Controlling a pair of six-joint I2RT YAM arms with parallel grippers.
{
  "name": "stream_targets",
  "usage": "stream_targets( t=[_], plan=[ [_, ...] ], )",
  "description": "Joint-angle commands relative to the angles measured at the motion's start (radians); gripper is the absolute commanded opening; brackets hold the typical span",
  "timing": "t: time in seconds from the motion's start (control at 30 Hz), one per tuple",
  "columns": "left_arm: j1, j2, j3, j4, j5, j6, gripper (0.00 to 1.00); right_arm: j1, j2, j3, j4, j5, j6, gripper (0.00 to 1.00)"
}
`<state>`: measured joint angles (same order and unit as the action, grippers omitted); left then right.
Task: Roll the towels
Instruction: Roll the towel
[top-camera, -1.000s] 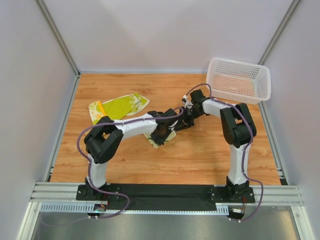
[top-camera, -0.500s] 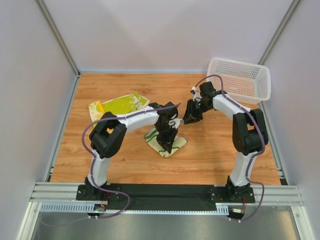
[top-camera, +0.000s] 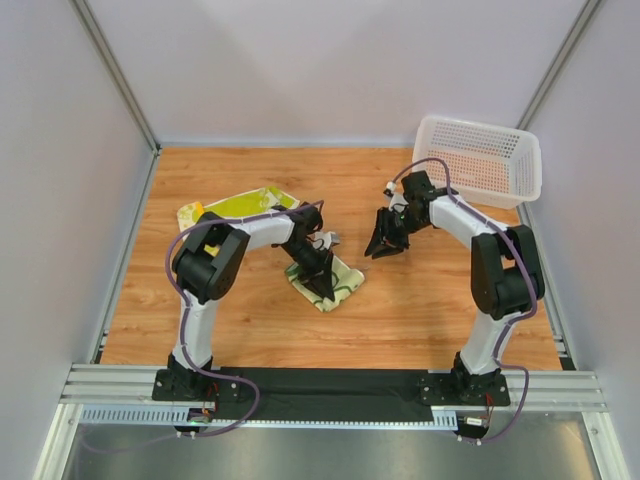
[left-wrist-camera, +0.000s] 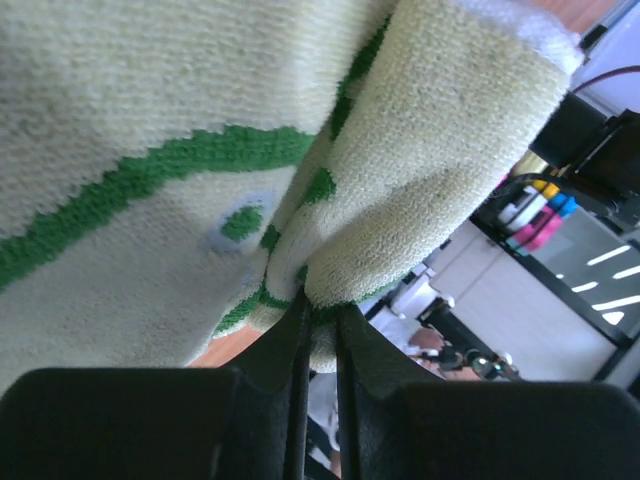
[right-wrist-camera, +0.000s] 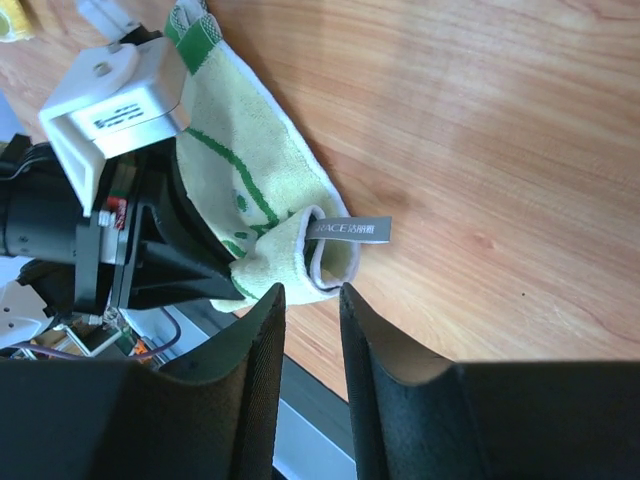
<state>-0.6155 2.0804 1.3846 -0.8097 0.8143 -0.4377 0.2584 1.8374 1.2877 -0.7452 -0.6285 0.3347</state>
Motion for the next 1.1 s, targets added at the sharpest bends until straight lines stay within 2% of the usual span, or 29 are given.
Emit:
stream_targets(
  t=[0.0, 0.23, 0.33, 0.47, 0.67, 0.7, 0.83, 1.07],
  plan=[
    [0.023, -0.011, -0.056, 0.108, 0.126, -0.105, 0.16, 0.001, -0.059, -0.007, 0.006, -0.039, -0.002, 0.30],
    [0.072, -0.040, -0.174, 0.282, 0.167, -0.255, 0.14, 0.057, -0.093, -0.096, 0.096, -0.184, 0.007, 0.36],
    [0.092, -0.043, -0.232, 0.362, 0.187, -0.306, 0.13, 0.077, -0.096, -0.137, 0.148, -0.201, 0.032, 0.37],
    [0.117, -0.028, -0.265, 0.382, 0.187, -0.308, 0.10, 0.117, -0.076, -0.179, 0.202, -0.195, 0.053, 0.37],
    [0.141, -0.010, -0.300, 0.394, 0.178, -0.300, 0.08, 0.168, -0.007, -0.154, 0.234, -0.177, 0.067, 0.38],
    [0.143, -0.005, -0.305, 0.391, 0.178, -0.299, 0.08, 0.170, 0.000, -0.150, 0.234, -0.172, 0.067, 0.39],
    [0.160, 0.020, -0.334, 0.418, 0.181, -0.302, 0.08, 0.173, 0.034, -0.131, 0.216, -0.113, 0.050, 0.53],
    [0.200, 0.058, -0.378, 0.471, 0.212, -0.303, 0.06, 0.174, 0.078, -0.131, 0.256, -0.085, 0.058, 0.57]
  ],
)
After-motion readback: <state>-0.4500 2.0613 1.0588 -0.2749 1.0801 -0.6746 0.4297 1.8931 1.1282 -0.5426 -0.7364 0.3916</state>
